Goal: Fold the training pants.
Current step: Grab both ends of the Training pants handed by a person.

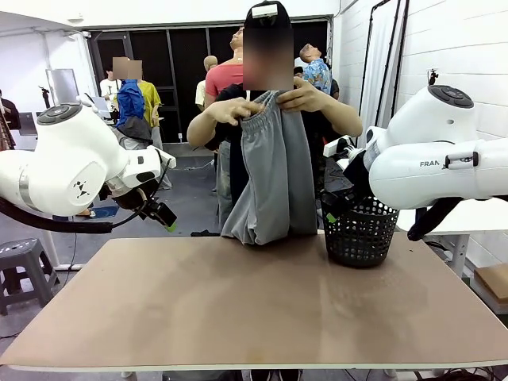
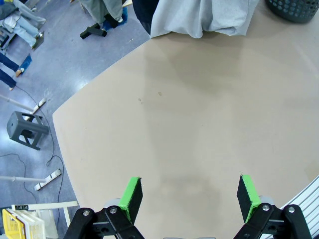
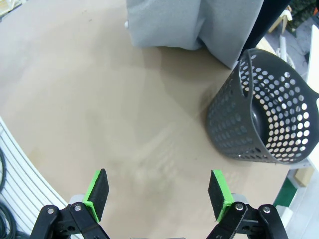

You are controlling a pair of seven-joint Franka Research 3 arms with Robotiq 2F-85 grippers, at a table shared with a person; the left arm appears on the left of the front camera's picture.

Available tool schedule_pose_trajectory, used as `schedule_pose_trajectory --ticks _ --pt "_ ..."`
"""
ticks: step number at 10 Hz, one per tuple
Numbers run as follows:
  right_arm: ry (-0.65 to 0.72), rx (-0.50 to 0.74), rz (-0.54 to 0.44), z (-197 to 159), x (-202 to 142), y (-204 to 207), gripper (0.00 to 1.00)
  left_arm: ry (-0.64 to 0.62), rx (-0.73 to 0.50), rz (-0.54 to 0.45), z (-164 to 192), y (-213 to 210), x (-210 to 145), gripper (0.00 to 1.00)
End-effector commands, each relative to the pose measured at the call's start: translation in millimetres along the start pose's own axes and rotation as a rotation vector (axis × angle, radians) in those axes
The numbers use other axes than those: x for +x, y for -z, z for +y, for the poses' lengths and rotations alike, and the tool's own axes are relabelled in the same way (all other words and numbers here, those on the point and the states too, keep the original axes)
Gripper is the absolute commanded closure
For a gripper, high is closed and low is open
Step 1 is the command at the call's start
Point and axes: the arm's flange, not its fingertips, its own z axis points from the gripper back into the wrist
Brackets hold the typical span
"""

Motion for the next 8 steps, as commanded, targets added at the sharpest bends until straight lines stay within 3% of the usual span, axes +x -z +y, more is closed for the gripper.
schedule_pose_trajectory --ticks 1,8 --pt "0.002 0.001 0.001 -0.7 -0.3 0.7 0.0 0.01 -0.004 0.002 1.5 0.5 1.8 0.0" --pt "0.002 0.001 0.001 -0.7 -0.3 0.7 0.0 0.01 -0.004 0.002 1.5 0.5 1.8 0.0"
